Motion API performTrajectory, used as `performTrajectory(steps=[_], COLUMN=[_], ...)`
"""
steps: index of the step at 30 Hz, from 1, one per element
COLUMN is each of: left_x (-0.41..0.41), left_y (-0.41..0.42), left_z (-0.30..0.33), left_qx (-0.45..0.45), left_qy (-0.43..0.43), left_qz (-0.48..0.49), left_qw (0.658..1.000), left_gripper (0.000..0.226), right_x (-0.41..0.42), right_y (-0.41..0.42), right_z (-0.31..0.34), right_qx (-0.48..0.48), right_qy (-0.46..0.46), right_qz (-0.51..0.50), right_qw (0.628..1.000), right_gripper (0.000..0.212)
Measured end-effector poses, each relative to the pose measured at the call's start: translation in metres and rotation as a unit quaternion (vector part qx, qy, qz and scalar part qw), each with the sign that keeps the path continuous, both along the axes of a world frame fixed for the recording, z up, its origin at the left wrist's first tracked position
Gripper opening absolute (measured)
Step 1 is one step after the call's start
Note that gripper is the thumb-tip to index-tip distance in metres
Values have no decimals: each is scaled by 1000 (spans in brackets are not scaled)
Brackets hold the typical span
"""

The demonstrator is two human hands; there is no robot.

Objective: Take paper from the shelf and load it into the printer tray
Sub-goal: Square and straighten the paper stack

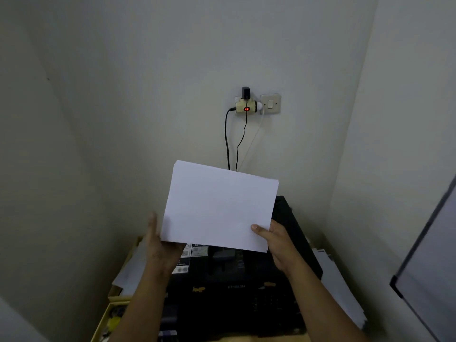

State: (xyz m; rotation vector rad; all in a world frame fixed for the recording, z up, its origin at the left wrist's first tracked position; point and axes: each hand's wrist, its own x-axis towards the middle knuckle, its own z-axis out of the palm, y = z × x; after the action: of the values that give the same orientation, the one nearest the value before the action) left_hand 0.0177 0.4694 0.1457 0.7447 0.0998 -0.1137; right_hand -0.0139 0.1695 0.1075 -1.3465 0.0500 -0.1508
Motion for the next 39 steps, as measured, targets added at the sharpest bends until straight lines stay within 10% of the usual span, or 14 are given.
performTrajectory(steps=[22,30,39], left_x=[39,76,94], left_y=[51,107,109], left_z=[40,61,41], left_qx=[215,317,388], left_qy=[-123,-148,-158], left_qz=[38,12,-35], left_qw=[968,937,907], left_gripper=[51,49,49], right_x=[29,62,80], right_y=[104,109,145], right_z=[26,58,59], right_qx=[112,-82,-96], right_qy=[-5,-24,-7], right_qz=[46,46,52], right_qw=[993,995,994], right_gripper=[48,47,26])
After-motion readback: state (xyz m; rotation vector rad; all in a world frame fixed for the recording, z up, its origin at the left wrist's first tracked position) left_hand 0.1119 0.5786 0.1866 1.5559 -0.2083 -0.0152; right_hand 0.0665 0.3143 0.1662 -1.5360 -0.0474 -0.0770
